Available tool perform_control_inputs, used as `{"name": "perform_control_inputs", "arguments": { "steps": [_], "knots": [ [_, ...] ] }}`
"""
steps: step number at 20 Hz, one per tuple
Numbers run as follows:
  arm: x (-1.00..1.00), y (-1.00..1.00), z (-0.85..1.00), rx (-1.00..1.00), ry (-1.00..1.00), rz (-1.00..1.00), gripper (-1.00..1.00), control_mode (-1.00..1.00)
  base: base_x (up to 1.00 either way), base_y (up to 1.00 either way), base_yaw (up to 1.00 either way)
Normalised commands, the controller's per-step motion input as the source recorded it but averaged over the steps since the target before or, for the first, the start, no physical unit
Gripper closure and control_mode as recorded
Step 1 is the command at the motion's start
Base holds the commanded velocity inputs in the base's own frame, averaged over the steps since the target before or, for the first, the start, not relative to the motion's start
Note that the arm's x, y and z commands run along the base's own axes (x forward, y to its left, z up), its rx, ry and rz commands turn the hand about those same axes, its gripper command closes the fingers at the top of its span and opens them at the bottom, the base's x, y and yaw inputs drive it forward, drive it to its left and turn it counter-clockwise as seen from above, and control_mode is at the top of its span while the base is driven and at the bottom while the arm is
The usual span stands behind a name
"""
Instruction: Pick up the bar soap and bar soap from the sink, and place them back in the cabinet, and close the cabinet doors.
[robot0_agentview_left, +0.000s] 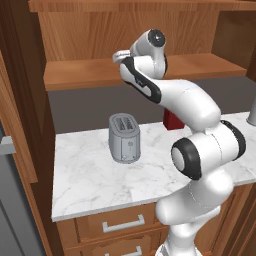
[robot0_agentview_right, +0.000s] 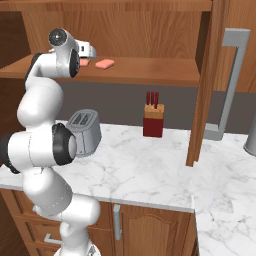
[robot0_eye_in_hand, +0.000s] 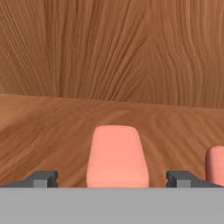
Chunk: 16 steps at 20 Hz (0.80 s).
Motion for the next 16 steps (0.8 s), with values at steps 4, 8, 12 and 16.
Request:
{"name": "perform_control_inputs", "arguments": {
  "steps": [4,8,12,16],
  "knots": [
    [-0.51,0.0,-0.01,0.0,-0.06,0.0,-1.0,-1.0,0.0,0.0,0.0],
    [-0.55,-0.06,-0.01,0.0,-0.04,0.0,-1.0,-1.0,0.0,0.0,0.0],
    [-0.51,-0.27,0.0,0.0,-0.04,0.0,-1.0,-1.0,0.0,0.0,0.0],
    [-0.35,-0.33,0.0,0.0,-0.03,0.0,-1.0,-1.0,0.0,0.0,0.0]
  ]
}}
